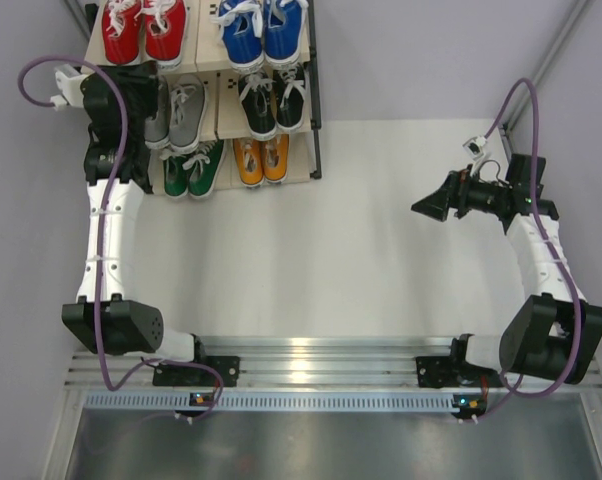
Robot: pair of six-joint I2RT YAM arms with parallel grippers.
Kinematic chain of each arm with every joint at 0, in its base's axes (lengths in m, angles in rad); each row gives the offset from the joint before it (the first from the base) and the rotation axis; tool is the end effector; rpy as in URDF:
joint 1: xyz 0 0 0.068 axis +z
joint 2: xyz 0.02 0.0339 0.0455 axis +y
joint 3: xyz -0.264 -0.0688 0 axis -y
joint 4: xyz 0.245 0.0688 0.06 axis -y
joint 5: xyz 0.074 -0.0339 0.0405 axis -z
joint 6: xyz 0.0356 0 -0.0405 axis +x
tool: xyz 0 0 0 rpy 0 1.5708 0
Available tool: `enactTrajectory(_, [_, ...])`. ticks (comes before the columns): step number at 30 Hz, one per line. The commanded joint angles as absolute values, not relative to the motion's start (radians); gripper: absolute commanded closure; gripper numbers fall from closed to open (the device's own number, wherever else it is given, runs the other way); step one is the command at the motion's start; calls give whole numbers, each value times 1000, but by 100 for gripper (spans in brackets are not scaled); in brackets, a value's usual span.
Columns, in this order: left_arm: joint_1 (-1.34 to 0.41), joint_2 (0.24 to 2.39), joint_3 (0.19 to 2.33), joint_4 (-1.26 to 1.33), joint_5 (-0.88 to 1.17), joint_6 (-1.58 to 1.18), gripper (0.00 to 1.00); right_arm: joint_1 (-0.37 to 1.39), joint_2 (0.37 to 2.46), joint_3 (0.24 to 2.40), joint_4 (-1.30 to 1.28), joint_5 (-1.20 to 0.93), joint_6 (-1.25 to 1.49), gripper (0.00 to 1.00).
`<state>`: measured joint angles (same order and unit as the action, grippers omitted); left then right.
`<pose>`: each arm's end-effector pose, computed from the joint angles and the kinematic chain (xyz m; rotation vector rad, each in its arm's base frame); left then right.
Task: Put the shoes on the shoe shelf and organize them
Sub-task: Adjust a pair of shoes at the shoe shelf.
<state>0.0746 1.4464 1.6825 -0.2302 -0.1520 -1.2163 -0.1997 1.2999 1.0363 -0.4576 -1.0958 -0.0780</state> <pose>0.3193 0.0293 0.4917 -1.0696 1.2148 -0.7738 0.2703 -0.0224 0.3024 -0.4197 1.9839 1.0589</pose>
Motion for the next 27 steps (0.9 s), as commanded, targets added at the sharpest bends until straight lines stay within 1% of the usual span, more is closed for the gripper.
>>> enactTrajectory(1, [81,1416,1680,-164,-132,-1233,61,-213,1253,1074,-436,-1108,-98,3])
enactTrajectory(7, [86,1404,1686,-170,-135,-1215,53,-213,1246,1074,-437,-1106,-103,3])
enactTrajectory(11, [94,1384,1689,-189,-150,-1181,46,-213,1246,1074,-437,-1108,-103,3])
enactTrajectory(12, [94,1379,1686,-192,-153,-1172,42,-213,1244,1074,-437,-1108,-103,3])
enactTrajectory(14, [98,1361,1681,-193,-153,-1145,41,-213,1244,1074,-439,-1108,-103,3])
enactTrajectory(21, [107,1310,1698,-215,-132,-984,40,-213,1244,1074,-442,-1106,-106,3])
enactTrajectory(27, [120,1263,1720,-299,-182,-789,43,-213,1244,1066,-436,-1108,-106,3])
